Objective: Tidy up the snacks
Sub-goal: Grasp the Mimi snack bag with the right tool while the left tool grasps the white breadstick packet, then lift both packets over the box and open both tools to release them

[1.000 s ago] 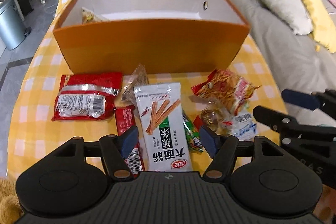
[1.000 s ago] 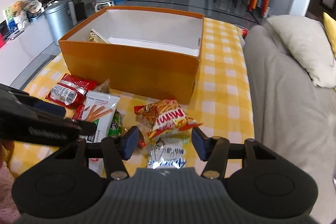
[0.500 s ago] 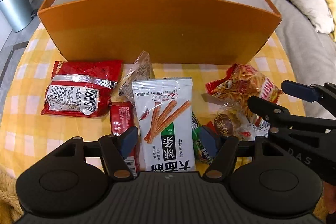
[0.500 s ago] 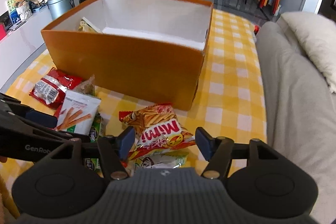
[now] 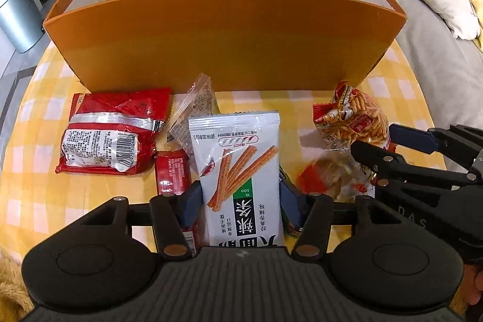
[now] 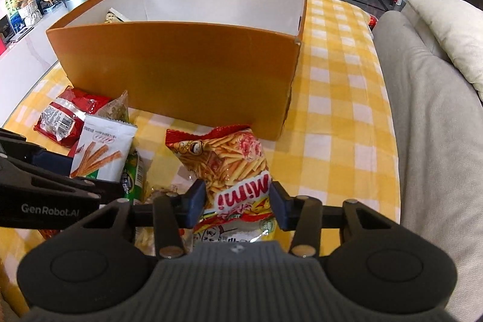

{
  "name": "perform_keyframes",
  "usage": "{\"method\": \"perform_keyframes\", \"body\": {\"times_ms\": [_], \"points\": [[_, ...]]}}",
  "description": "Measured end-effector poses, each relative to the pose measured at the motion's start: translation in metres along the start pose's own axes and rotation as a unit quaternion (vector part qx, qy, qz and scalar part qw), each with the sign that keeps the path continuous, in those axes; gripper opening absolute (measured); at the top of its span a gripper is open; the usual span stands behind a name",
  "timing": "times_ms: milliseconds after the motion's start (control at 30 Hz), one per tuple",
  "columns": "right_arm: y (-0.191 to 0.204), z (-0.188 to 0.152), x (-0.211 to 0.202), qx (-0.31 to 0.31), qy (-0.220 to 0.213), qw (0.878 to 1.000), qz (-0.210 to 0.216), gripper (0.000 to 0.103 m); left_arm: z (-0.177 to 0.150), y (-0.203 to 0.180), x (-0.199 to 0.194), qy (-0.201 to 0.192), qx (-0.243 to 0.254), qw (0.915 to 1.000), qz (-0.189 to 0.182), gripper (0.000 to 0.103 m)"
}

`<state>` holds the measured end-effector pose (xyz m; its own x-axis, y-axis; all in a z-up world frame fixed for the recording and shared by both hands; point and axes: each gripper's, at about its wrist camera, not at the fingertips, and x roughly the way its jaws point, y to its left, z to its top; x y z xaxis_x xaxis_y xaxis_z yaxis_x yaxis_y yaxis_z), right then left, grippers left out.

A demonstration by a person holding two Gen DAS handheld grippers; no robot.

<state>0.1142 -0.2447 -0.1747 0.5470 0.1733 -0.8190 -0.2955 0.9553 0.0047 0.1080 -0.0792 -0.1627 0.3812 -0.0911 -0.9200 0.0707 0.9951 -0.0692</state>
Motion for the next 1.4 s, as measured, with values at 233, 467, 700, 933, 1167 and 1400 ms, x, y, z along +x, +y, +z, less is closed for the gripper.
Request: {"method": "perform_keyframes", "body": {"times_ms": [233,467,700,933,1167,1400], "points": [[0.002,-0.003,0.005,-0.004,0.015,1.0,-0.004,0.029,0.001,-0.004,-0.002,0.0,0.013,0.9999,-0.004,0.056],[0.006,-0.003,-0.01,-0.006,-0.001,1.0,-0.011,0.024,-0.001,-0.003,-0.011,-0.007,0.02,0.9997,-0.011,0.054],[0.015,-0.001,-0.032,-0.015,-0.027,0.999,-0.016,0.024,-0.004,0.0,-0.032,-0.032,0.027,0.9991,-0.007,0.054],[0.021,-0.002,-0.059,0.0,-0.048,0.999,-0.022,0.023,-0.007,0.011,-0.06,-0.065,0.013,0.9977,-0.016,0.054],[0.035,-0.003,-0.083,0.002,-0.066,0.998,-0.023,0.023,-0.005,0.024,-0.089,-0.107,-0.003,0.9939,-0.027,0.054],[0.045,0.002,-0.105,-0.003,-0.081,0.996,-0.027,0.023,0.003,0.032,-0.116,-0.149,-0.012,0.9877,-0.046,0.054]]}}
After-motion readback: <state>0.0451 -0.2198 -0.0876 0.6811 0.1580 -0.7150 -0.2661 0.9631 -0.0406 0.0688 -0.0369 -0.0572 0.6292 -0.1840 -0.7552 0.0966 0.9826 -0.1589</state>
